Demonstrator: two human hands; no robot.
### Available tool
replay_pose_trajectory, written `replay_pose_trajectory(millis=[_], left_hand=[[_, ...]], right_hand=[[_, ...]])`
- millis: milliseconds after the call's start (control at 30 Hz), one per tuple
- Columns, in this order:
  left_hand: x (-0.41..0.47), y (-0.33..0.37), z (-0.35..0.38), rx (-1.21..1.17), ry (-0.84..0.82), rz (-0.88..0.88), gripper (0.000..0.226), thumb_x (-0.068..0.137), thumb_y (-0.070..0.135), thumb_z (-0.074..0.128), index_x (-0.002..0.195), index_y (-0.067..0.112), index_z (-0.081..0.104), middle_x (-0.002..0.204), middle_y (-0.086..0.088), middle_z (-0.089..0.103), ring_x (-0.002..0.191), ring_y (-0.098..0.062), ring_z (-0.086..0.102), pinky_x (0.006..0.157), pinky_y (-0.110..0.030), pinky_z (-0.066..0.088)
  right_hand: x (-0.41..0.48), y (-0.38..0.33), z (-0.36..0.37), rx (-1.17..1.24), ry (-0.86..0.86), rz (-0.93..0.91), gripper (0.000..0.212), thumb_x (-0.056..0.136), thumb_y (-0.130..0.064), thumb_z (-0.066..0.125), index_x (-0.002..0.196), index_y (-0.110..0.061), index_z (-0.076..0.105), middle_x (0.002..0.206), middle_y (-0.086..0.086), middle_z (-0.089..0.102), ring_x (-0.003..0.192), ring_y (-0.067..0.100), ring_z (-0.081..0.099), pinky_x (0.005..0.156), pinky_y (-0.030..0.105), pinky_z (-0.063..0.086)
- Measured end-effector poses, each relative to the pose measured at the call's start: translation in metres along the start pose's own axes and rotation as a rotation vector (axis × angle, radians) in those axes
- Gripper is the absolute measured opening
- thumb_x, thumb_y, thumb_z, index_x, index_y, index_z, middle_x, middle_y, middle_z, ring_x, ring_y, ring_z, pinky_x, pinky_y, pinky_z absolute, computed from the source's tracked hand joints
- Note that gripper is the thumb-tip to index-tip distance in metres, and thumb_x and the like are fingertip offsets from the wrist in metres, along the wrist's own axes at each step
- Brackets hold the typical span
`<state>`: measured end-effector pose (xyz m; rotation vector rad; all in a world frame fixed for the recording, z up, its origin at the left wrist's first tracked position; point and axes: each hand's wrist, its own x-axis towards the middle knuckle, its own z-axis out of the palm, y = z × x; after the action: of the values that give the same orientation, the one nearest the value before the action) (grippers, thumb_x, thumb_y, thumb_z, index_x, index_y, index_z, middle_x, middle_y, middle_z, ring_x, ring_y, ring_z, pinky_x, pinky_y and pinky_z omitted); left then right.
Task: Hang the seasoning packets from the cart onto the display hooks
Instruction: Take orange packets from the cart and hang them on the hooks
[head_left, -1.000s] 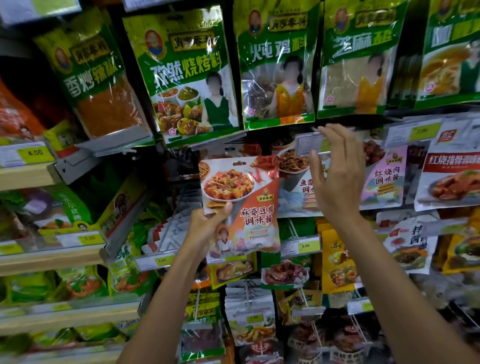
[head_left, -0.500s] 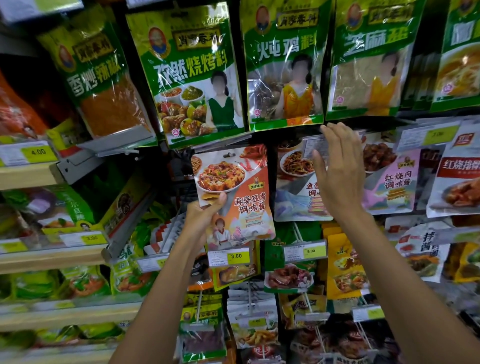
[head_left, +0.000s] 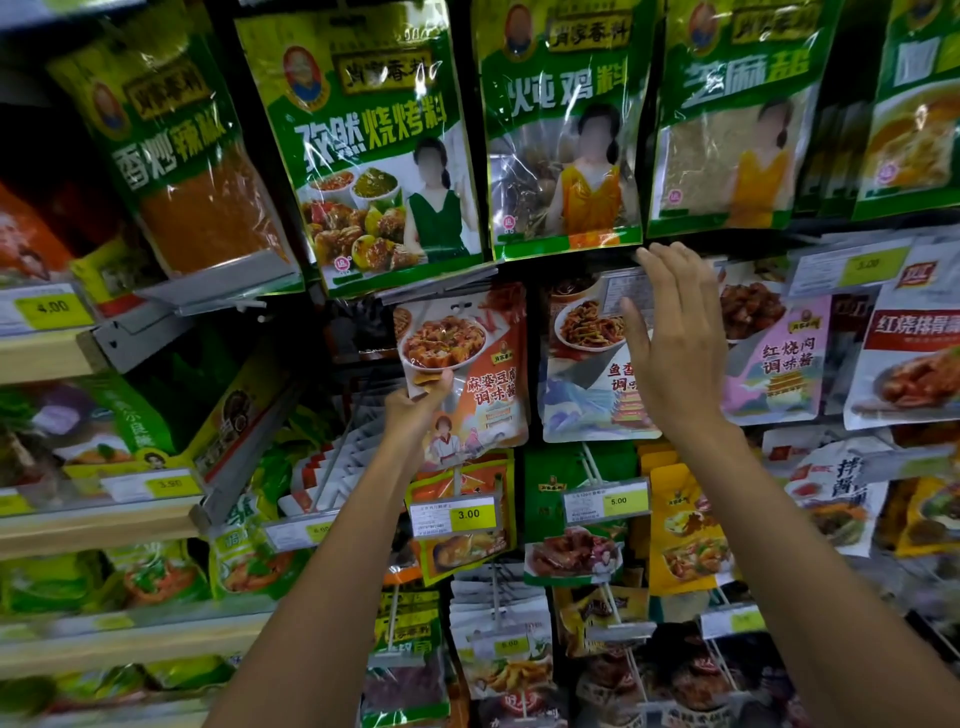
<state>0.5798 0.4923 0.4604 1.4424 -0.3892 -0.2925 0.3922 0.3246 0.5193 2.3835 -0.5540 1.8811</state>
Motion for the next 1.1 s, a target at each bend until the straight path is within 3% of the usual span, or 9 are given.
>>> replay_pose_trajectory(millis=[100,400,533,667,767,833,967,1000,1100], left_hand=[[0.004,0.002,0.004,0.013,0.038,-0.025,0.026,0.084,0.028,0.073,0.067,0.012,0.061,0.053,-0.001,0.055,0.038,-0.010,0.051,0.044,-0.023,0.039],[-0.012,-0.003,0.008,0.125,0.141,0.123,0.032,0.084,0.025,0.072,0.061,0.011,0.057,0.051,0.008,0.054,0.040,0.003,0.051,0.043,-0.013,0.040],[-0.043,-0.021,-0.010,0.401,0.223,0.304,0.021,0.093,0.024,0.062,0.097,0.004,0.067,0.083,-0.012,0.067,0.078,-0.026,0.064,0.067,-0.034,0.050],[-0.075,-0.036,-0.017,0.590,0.342,0.369,0.028,0.098,0.027,0.052,0.115,0.006,0.060,0.105,-0.012,0.065,0.097,-0.031,0.059,0.075,-0.039,0.049],[-0.102,-0.046,0.000,0.564,0.236,0.395,0.028,0.099,0.023,0.049,0.119,0.006,0.060,0.112,-0.011,0.065,0.102,-0.026,0.060,0.079,-0.033,0.049],[-0.126,-0.053,0.023,0.497,0.100,0.387,0.027,0.100,0.025,0.048,0.117,0.009,0.061,0.102,-0.004,0.066,0.088,-0.018,0.060,0.072,-0.025,0.046],[-0.182,-0.082,0.083,0.446,-0.155,0.314,0.023,0.101,0.026,0.044,0.103,0.017,0.065,0.076,0.011,0.059,0.065,-0.005,0.053,0.057,-0.020,0.041],[-0.196,-0.093,0.099,0.431,-0.223,0.273,0.024,0.101,0.025,0.043,0.100,0.016,0.066,0.079,0.008,0.063,0.068,-0.007,0.057,0.061,-0.022,0.044],[-0.240,-0.128,0.146,0.390,-0.392,0.120,0.024,0.101,0.021,0.044,0.091,0.018,0.066,0.079,0.000,0.067,0.067,-0.010,0.062,0.065,-0.025,0.047]], right_hand=[[0.001,0.000,-0.001,-0.003,-0.012,0.003,0.039,0.100,-0.017,0.048,0.134,0.003,0.050,0.137,0.019,0.052,0.134,0.033,0.041,0.113,0.046,0.034],[-0.009,-0.010,-0.014,0.016,0.005,0.027,0.041,0.101,-0.014,0.049,0.137,0.005,0.046,0.141,0.020,0.048,0.137,0.032,0.038,0.117,0.040,0.028],[-0.033,-0.017,-0.029,0.015,-0.001,0.059,0.040,0.100,-0.011,0.050,0.136,0.006,0.047,0.139,0.020,0.050,0.135,0.031,0.039,0.116,0.043,0.030],[-0.079,-0.020,-0.046,0.041,-0.129,0.148,0.038,0.097,-0.006,0.056,0.132,0.005,0.051,0.135,0.020,0.054,0.131,0.029,0.041,0.112,0.045,0.036],[-0.126,-0.015,-0.067,0.125,-0.297,0.317,0.034,0.098,-0.010,0.053,0.130,0.002,0.054,0.131,0.017,0.056,0.125,0.032,0.049,0.105,0.045,0.041],[-0.158,-0.007,-0.087,0.204,-0.388,0.501,0.034,0.100,-0.016,0.047,0.129,-0.003,0.056,0.129,0.014,0.057,0.119,0.031,0.052,0.098,0.046,0.044],[-0.213,0.020,-0.137,0.253,-0.417,0.812,0.028,0.101,-0.024,0.045,0.118,-0.010,0.064,0.100,-0.001,0.065,0.093,0.019,0.063,0.074,0.010,0.042],[-0.226,0.029,-0.151,0.245,-0.414,0.882,0.027,0.101,-0.024,0.046,0.113,-0.010,0.066,0.092,-0.002,0.066,0.086,0.019,0.064,0.069,0.011,0.044],[-0.269,0.060,-0.198,0.243,-0.405,1.089,0.027,0.101,-0.020,0.046,0.097,-0.003,0.067,0.080,0.012,0.069,0.075,0.030,0.066,0.073,0.040,0.050]])
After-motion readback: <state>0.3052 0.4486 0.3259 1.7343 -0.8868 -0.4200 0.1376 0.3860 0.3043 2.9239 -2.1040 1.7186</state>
